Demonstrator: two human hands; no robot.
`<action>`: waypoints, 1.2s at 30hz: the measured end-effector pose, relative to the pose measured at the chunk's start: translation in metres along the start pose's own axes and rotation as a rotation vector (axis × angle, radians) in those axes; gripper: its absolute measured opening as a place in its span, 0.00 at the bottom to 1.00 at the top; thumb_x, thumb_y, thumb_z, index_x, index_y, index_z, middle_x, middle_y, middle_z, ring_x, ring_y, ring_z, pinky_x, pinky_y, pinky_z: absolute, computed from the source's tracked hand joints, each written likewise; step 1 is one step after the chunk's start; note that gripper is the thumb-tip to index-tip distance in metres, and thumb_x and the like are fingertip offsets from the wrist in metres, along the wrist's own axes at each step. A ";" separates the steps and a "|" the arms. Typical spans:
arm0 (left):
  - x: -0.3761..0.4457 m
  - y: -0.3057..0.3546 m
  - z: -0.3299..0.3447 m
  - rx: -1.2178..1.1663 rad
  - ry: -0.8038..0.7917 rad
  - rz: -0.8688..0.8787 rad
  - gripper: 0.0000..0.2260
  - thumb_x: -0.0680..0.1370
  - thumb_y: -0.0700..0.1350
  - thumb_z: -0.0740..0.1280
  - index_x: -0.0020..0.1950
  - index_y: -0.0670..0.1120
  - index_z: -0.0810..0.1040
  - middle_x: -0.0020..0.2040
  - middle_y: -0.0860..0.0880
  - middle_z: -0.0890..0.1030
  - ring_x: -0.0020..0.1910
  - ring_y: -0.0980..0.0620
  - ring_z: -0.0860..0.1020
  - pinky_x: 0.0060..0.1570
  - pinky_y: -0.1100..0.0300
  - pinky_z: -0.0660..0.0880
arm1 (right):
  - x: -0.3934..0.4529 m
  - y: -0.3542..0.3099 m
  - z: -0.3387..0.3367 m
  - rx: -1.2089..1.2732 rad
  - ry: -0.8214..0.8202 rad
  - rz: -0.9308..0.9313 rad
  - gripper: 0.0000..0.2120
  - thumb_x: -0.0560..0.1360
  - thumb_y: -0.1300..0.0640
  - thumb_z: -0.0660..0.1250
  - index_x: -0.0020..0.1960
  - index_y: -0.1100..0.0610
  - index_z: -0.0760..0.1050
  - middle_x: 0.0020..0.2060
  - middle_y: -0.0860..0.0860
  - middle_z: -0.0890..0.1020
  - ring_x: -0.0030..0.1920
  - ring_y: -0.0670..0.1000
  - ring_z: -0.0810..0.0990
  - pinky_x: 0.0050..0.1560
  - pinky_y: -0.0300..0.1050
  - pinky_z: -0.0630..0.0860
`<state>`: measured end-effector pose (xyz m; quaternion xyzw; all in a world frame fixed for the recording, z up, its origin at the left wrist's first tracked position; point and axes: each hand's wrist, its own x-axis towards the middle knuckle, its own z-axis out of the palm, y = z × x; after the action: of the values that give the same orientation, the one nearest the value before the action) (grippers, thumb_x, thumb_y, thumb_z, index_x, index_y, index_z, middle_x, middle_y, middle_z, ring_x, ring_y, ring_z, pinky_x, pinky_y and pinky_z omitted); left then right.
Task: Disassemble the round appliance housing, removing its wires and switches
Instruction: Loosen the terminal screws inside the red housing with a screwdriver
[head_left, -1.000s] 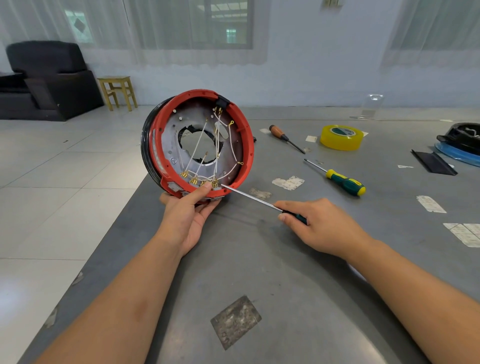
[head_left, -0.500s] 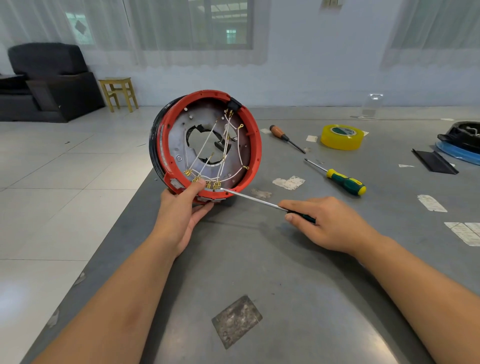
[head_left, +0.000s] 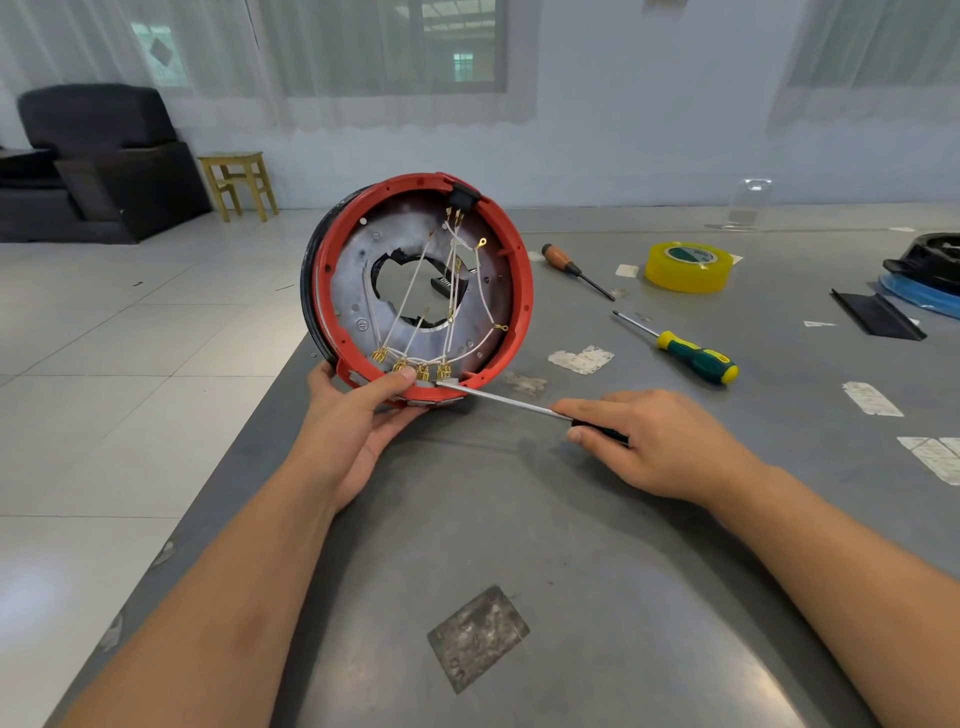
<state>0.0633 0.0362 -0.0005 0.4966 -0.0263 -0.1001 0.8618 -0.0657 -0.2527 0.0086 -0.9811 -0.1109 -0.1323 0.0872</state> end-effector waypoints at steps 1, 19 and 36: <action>0.000 0.001 -0.001 -0.011 -0.006 -0.006 0.33 0.74 0.31 0.76 0.73 0.48 0.65 0.64 0.40 0.82 0.56 0.37 0.86 0.56 0.36 0.83 | 0.000 0.001 0.000 -0.002 -0.001 -0.003 0.21 0.82 0.39 0.55 0.73 0.37 0.71 0.48 0.44 0.83 0.48 0.51 0.81 0.44 0.53 0.79; 0.001 -0.012 -0.003 0.057 -0.021 0.071 0.30 0.74 0.28 0.75 0.67 0.50 0.66 0.65 0.40 0.80 0.56 0.38 0.86 0.52 0.43 0.85 | 0.001 0.006 -0.013 -0.127 0.058 -0.080 0.18 0.82 0.43 0.59 0.72 0.38 0.74 0.41 0.43 0.81 0.41 0.52 0.81 0.31 0.44 0.69; 0.000 -0.012 -0.004 0.087 -0.016 0.094 0.28 0.75 0.26 0.73 0.64 0.49 0.65 0.65 0.39 0.78 0.55 0.37 0.86 0.53 0.41 0.84 | 0.002 0.001 -0.003 -0.086 0.009 -0.025 0.20 0.82 0.40 0.56 0.72 0.38 0.72 0.48 0.44 0.83 0.47 0.53 0.81 0.39 0.51 0.78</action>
<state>0.0621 0.0340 -0.0124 0.5311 -0.0608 -0.0623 0.8428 -0.0641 -0.2539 0.0117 -0.9819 -0.1168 -0.1425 0.0440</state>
